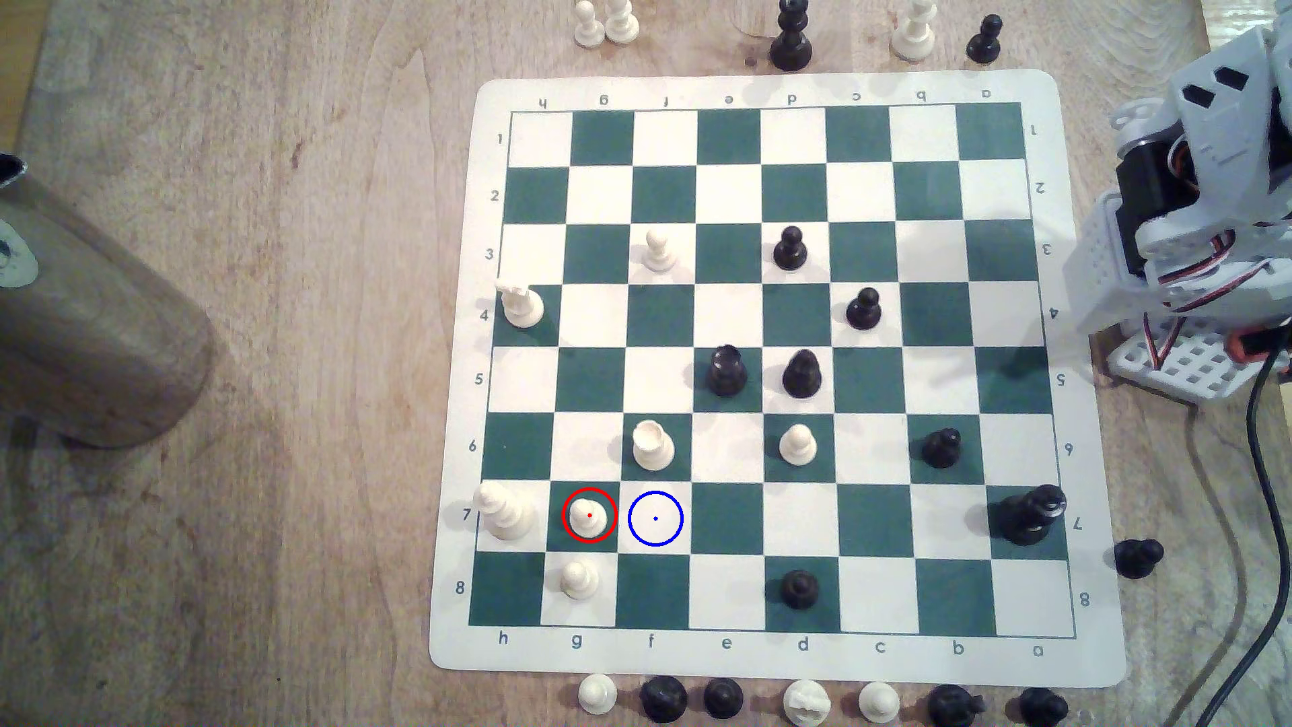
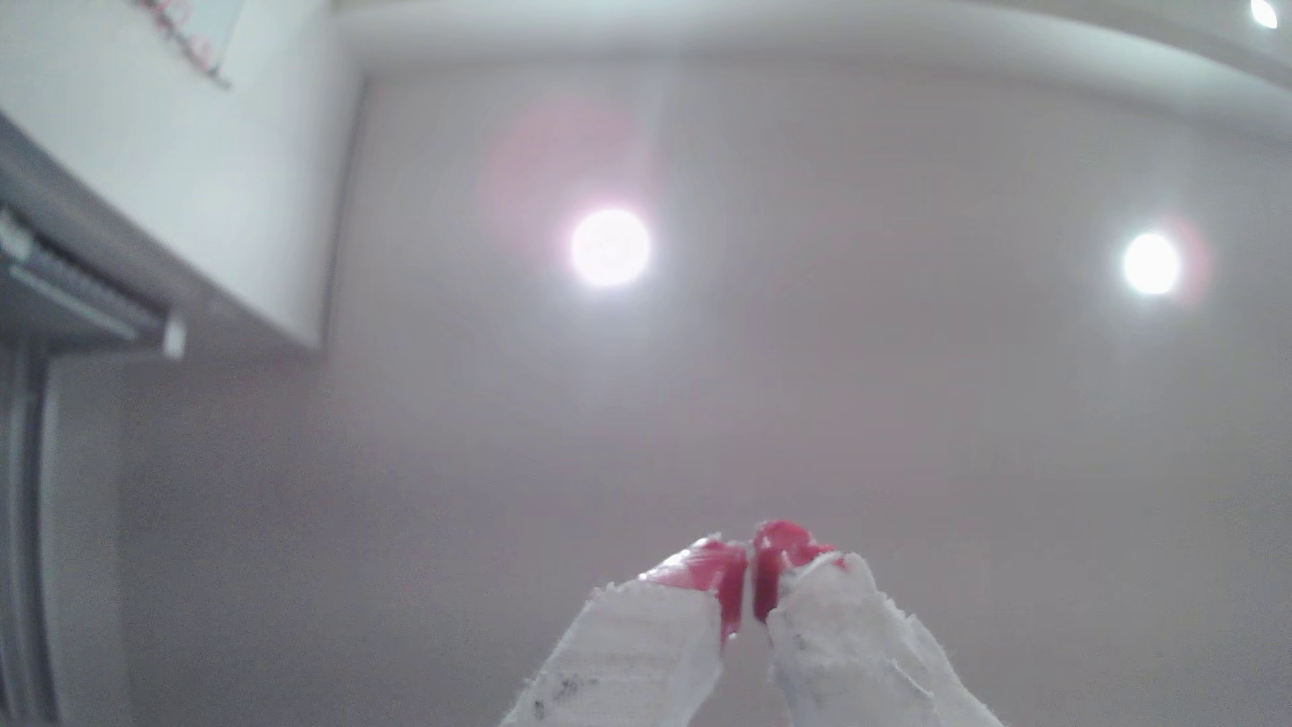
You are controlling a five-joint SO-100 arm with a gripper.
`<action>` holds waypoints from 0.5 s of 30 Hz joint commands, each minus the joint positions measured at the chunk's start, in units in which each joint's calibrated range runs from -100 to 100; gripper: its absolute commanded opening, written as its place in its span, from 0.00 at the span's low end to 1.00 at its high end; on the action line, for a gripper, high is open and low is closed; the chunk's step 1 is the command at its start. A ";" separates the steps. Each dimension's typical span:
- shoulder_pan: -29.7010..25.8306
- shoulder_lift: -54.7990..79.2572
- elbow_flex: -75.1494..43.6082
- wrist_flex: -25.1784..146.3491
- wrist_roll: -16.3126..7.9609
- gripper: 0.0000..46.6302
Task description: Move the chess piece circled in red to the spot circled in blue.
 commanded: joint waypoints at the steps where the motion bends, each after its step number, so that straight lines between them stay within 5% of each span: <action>1: -0.11 0.14 1.36 -0.87 0.20 0.00; 7: -3.00 0.14 -0.37 8.63 0.20 0.00; 15: -6.29 0.14 -24.85 68.83 -0.05 0.00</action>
